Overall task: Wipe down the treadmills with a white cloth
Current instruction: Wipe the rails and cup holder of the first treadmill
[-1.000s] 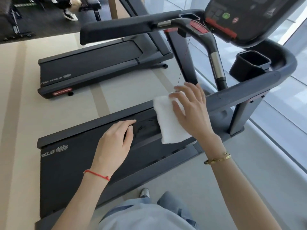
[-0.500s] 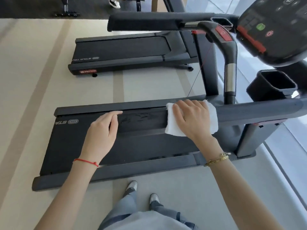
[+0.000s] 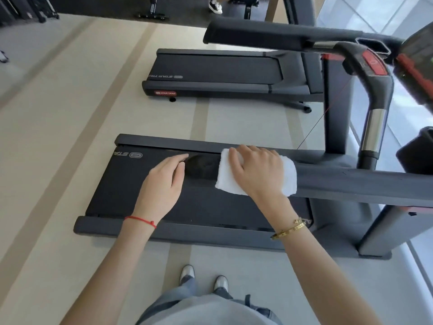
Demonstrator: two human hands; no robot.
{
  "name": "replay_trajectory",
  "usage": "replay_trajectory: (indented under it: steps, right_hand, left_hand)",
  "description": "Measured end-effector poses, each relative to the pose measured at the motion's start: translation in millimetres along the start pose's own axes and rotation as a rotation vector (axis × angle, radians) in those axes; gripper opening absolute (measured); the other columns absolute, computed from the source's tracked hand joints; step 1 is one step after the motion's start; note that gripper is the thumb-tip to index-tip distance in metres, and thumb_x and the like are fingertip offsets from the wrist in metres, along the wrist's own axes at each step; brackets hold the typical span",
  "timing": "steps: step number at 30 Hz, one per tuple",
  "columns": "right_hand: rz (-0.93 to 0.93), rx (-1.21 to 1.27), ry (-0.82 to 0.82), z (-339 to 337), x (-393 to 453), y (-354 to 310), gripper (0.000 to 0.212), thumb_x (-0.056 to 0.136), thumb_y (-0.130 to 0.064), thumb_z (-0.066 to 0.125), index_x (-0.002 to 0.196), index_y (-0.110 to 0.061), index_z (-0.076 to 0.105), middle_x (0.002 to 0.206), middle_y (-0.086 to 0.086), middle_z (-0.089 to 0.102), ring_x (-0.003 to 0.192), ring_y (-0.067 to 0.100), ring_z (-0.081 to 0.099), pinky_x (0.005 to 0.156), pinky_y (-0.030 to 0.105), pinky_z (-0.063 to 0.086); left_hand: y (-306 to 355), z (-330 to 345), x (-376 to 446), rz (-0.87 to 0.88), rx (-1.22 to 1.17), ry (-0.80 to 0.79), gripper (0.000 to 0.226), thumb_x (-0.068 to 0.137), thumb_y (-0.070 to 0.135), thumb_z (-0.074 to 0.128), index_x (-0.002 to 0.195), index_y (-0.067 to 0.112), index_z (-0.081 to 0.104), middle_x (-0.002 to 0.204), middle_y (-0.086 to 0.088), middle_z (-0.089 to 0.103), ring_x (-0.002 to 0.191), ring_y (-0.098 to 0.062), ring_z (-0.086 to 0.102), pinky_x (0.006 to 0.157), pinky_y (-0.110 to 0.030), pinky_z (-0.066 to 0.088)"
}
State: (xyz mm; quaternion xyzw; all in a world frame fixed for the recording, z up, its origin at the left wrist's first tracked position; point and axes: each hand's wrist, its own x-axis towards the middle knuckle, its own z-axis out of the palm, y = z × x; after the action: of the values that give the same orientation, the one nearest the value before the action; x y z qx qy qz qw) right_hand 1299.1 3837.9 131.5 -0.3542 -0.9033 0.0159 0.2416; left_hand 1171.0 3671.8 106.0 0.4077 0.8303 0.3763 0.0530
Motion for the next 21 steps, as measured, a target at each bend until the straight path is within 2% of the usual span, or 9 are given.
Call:
replay_trajectory:
  steps: [4,8,10,13,18,21]
  right_hand:
    - [-0.183,0.025,0.019,19.6,2.2,-54.7,0.042,0.096,-0.041,0.040,0.067,-0.014,0.054,0.055,0.001,0.049,0.050,0.023,0.042,0.055,0.036,0.039]
    - [-0.242,-0.002,0.068,17.4,-4.7,-28.0,0.044,0.099,-0.048,0.038,0.086,-0.017,0.067,0.065,-0.001,0.057,0.058,0.023,0.049,0.061,0.035,0.039]
    - [-0.121,-0.018,0.110,9.2,-6.6,-3.0,0.043,0.099,-0.041,0.039,0.073,-0.016,0.062,0.059,0.000,0.053,0.056,0.025,0.047,0.061,0.038,0.039]
    - [0.082,-0.027,0.089,4.6,0.1,3.9,0.043,0.093,-0.032,0.036,0.055,-0.014,0.044,0.049,0.002,0.044,0.051,0.027,0.041,0.060,0.037,0.038]
    - [-0.046,0.005,0.084,22.6,4.1,-59.6,0.041,0.093,-0.030,0.043,0.055,-0.014,0.045,0.048,0.000,0.040,0.047,0.024,0.036,0.055,0.034,0.032]
    - [-0.128,0.000,0.040,18.0,-0.2,-43.4,0.043,0.097,-0.039,0.036,0.069,-0.016,0.059,0.055,-0.002,0.050,0.054,0.023,0.044,0.060,0.035,0.034]
  left_hand:
    - [-7.7,-2.1,-4.9,0.023,-0.071,-0.042,0.032,0.104,0.017,0.043,0.132,0.020,0.059,0.124,0.010,0.064,0.112,-0.007,0.061,0.095,-0.026,0.051]
    - [-14.2,-2.3,-5.4,0.053,-0.079,-0.069,0.036,0.104,0.013,0.042,0.138,0.016,0.055,0.132,0.007,0.060,0.122,-0.010,0.056,0.106,-0.028,0.044]
    - [-17.4,-3.1,-4.8,0.052,-0.076,-0.090,0.038,0.105,0.014,0.041,0.141,0.016,0.052,0.135,0.006,0.059,0.125,-0.010,0.054,0.108,-0.029,0.042]
    - [-17.5,-3.8,-5.6,0.054,-0.092,-0.095,0.039,0.105,0.015,0.040,0.142,0.016,0.051,0.133,0.006,0.059,0.123,-0.011,0.054,0.106,-0.034,0.044]
    - [-18.5,-4.4,-4.8,0.049,-0.140,-0.109,0.039,0.104,0.012,0.042,0.140,0.018,0.052,0.131,0.010,0.059,0.121,-0.009,0.054,0.104,-0.033,0.046]
    - [-18.9,-8.4,-3.6,0.067,-0.118,-0.132,0.039,0.104,0.014,0.042,0.142,0.018,0.051,0.131,0.008,0.059,0.121,-0.010,0.055,0.104,-0.031,0.046]
